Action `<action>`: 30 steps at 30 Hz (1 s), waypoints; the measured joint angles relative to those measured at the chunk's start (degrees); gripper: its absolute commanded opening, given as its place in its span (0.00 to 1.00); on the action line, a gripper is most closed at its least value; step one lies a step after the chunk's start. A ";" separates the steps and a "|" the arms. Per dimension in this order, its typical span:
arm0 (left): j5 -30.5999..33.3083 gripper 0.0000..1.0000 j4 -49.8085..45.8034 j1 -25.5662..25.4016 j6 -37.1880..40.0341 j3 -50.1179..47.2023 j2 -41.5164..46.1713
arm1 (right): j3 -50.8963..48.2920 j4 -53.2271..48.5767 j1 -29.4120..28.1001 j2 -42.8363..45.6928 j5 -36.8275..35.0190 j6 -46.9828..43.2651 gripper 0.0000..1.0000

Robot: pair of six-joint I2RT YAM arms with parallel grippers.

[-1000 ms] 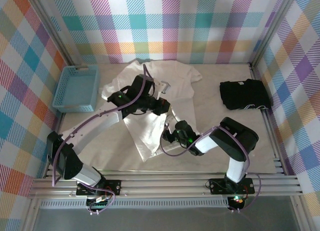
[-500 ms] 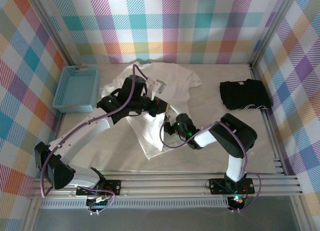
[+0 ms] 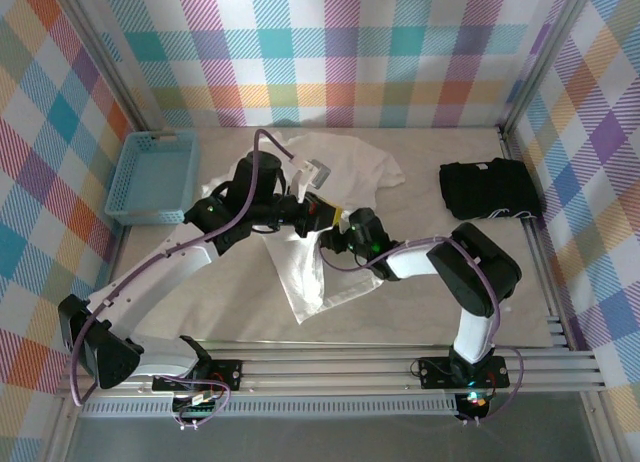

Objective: Fold the inside-out t-shirt

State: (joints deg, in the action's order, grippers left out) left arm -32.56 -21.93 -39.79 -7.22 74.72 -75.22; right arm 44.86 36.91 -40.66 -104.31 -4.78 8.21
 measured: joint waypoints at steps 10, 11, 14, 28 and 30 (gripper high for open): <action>-0.35 0.00 1.22 -4.31 -0.31 6.82 -3.34 | 6.56 -12.07 -1.18 -3.06 -6.23 1.86 0.48; -0.28 0.00 1.29 -4.63 -0.46 8.15 -4.09 | 7.02 -13.11 -1.64 -3.32 -7.45 1.81 0.49; 0.94 0.00 1.09 -5.75 -0.70 13.64 -6.95 | 7.85 -14.99 -3.43 -3.69 -10.60 1.81 0.50; -4.70 0.00 1.42 -8.24 -0.63 16.02 -9.07 | 16.13 -26.51 -2.73 -6.08 -16.81 0.48 0.70; -6.38 0.00 1.60 -8.48 -0.63 15.80 -8.55 | 19.32 -29.22 -2.05 -7.72 -16.90 -0.13 0.72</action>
State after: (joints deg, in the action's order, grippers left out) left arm -38.94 -20.34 -48.27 -7.86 90.52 -83.77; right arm 64.18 7.68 -42.72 -112.03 -21.67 8.08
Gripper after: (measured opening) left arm 0.050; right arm 0.707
